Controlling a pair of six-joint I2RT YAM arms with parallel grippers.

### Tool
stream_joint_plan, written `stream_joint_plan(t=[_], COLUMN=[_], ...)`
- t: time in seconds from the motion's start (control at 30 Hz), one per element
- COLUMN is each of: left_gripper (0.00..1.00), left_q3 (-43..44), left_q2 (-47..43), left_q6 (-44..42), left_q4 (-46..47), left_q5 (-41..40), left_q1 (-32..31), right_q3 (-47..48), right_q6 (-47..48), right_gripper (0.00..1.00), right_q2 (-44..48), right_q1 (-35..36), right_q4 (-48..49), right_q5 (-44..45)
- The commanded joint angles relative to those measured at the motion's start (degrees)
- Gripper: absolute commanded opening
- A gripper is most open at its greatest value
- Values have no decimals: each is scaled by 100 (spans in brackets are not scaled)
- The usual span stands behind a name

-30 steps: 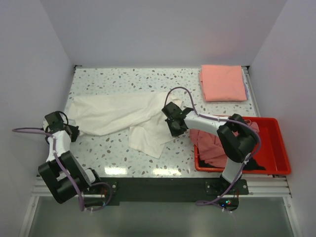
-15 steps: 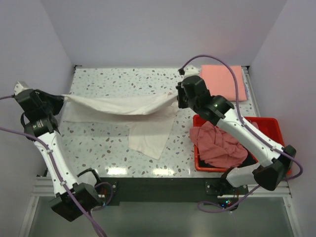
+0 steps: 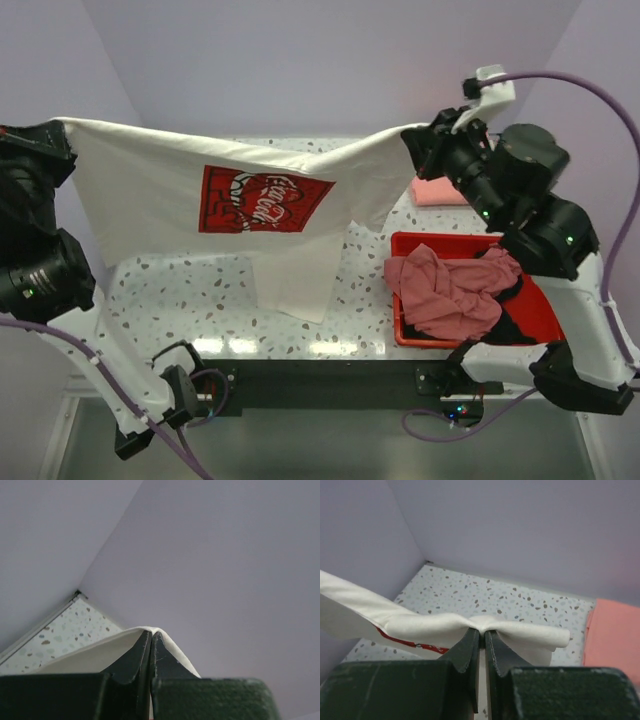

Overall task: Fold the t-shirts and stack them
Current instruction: Flatten the tshirt out

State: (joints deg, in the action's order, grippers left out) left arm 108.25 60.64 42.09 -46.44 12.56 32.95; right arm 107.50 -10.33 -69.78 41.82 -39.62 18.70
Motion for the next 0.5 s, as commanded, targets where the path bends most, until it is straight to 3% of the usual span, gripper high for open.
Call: stream_joint_plan(t=[0.0, 0.23, 0.47], left_gripper=[0, 0, 0], left_q3=[1004, 2182, 1885], left_q2=[-70, -333, -536], left_q6=[-305, -218, -411], left_q4=[-261, -190, -7], left_q5=[-456, -1097, -2266], left_q1=[27, -402, -1396], right_q3=[665, 1833, 2319], right_q6=[268, 251, 470], right_gripper=[4, 4, 4], right_q2=[324, 553, 413], right_q1=[-16, -16, -16], right_q4=[-107, 59, 375], right_q5=[-392, -947, -842])
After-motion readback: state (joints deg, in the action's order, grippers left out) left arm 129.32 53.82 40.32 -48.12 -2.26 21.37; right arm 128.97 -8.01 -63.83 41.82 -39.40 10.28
